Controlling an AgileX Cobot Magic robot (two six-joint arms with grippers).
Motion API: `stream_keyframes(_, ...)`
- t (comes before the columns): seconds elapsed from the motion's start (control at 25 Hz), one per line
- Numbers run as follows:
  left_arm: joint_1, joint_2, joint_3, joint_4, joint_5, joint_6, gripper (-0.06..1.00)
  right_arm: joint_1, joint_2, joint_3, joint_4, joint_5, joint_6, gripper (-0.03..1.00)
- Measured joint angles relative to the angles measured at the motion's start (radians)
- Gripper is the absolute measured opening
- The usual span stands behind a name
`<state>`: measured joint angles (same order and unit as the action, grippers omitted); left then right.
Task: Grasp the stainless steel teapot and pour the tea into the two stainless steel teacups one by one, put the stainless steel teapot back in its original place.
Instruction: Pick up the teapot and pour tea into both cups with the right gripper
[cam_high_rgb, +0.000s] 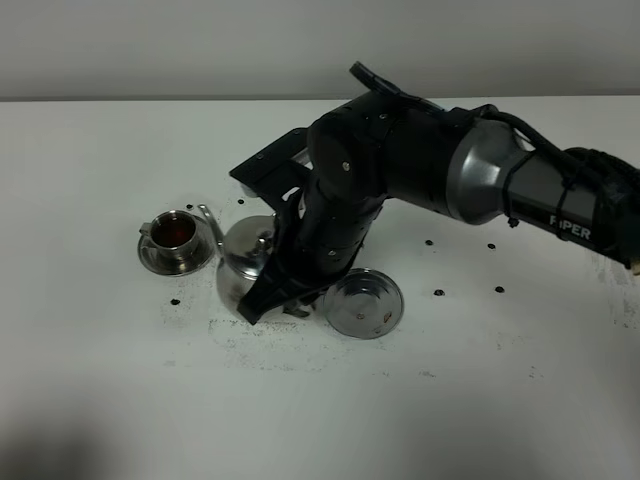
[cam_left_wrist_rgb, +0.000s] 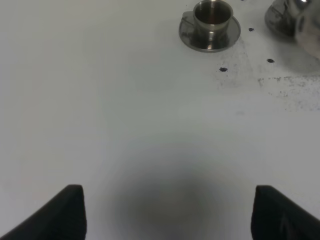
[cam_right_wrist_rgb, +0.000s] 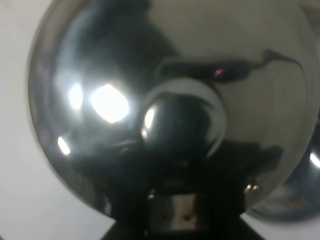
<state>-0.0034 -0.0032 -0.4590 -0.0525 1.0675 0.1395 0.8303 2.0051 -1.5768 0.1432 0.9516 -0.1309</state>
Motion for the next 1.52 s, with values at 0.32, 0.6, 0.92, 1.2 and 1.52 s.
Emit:
stream_keyframes(0.32, 0.000, 0.000, 0.000, 0.000, 0.000, 0.000, 0.66, 0.020, 0.085, 0.001, 0.052, -0.109, -0.022, 0.17)
stream_keyframes(0.6, 0.000, 0.000, 0.000, 0.000, 0.000, 0.000, 0.66, 0.037, 0.131, 0.004, 0.053, -0.151, -0.026, 0.17)
stream_keyframes(0.92, 0.000, 0.000, 0.000, 0.000, 0.000, 0.000, 0.66, 0.055, 0.149, 0.004, 0.060, -0.160, -0.042, 0.17)
stream_keyframes(1.2, 0.000, 0.000, 0.000, 0.000, 0.000, 0.000, 0.66, 0.055, 0.147, 0.004, 0.060, -0.154, -0.046, 0.17)
stream_keyframes(1.52, 0.000, 0.000, 0.000, 0.000, 0.000, 0.001, 0.66, 0.044, 0.037, 0.004, -0.011, -0.089, -0.046, 0.17)
